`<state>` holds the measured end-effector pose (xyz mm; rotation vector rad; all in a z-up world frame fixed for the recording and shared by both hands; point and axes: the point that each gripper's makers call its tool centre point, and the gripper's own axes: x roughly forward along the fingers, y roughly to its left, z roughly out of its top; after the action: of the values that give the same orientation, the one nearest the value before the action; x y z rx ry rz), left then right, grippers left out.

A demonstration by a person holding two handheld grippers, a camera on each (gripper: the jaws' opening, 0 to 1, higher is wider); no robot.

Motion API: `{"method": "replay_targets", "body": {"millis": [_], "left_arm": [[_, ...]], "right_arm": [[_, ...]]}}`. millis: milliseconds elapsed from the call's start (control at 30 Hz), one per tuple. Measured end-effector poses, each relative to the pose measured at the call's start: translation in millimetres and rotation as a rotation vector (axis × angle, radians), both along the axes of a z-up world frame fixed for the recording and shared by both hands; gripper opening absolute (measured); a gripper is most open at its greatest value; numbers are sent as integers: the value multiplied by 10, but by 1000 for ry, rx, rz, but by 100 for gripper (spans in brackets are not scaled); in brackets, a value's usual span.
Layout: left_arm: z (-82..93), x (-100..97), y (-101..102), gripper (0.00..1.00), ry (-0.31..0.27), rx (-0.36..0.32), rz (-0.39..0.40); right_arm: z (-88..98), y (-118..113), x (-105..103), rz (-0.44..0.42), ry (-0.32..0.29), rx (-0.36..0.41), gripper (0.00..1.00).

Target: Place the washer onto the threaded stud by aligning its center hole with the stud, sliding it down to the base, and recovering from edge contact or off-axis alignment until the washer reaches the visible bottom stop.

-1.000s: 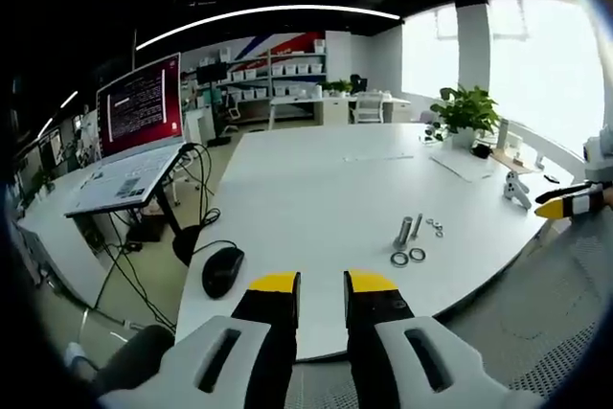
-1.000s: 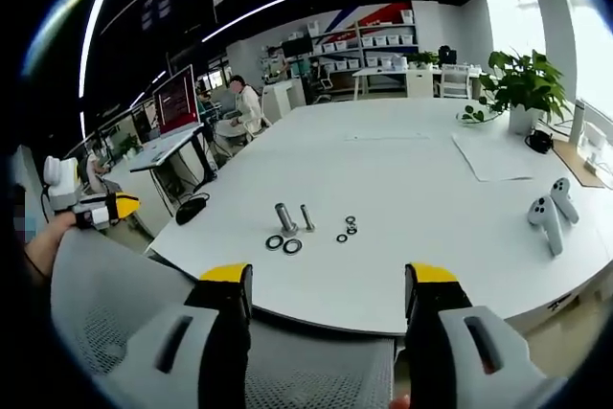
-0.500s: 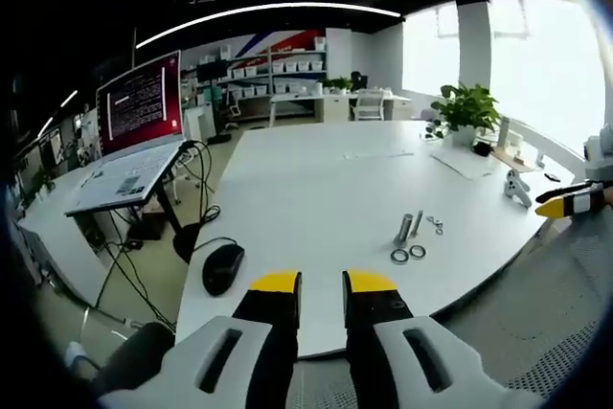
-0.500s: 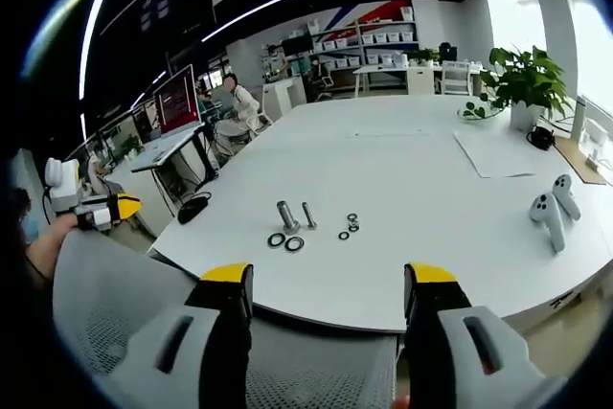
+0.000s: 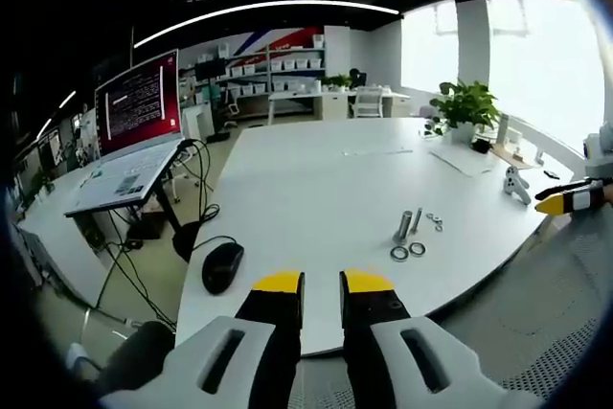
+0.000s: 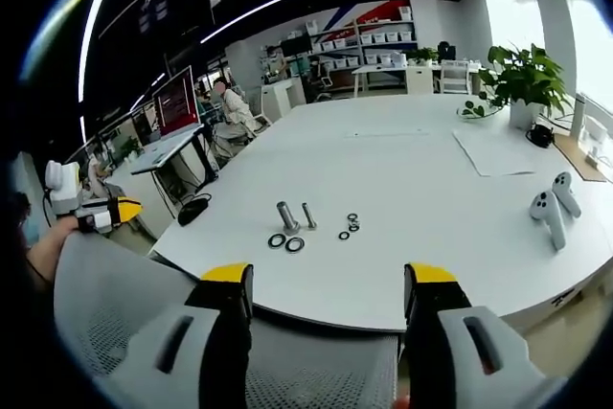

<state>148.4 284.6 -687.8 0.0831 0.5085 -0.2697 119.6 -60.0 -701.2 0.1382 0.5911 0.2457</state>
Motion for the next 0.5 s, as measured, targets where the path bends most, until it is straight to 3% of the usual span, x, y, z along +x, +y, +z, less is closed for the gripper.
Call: {"method": "replay_targets", "body": {"millis": [500], "left_arm": [[-1,-4,-4,12,2,1,-3]], "right_arm": [[1,-6,5,-10,0,11,65]]}}
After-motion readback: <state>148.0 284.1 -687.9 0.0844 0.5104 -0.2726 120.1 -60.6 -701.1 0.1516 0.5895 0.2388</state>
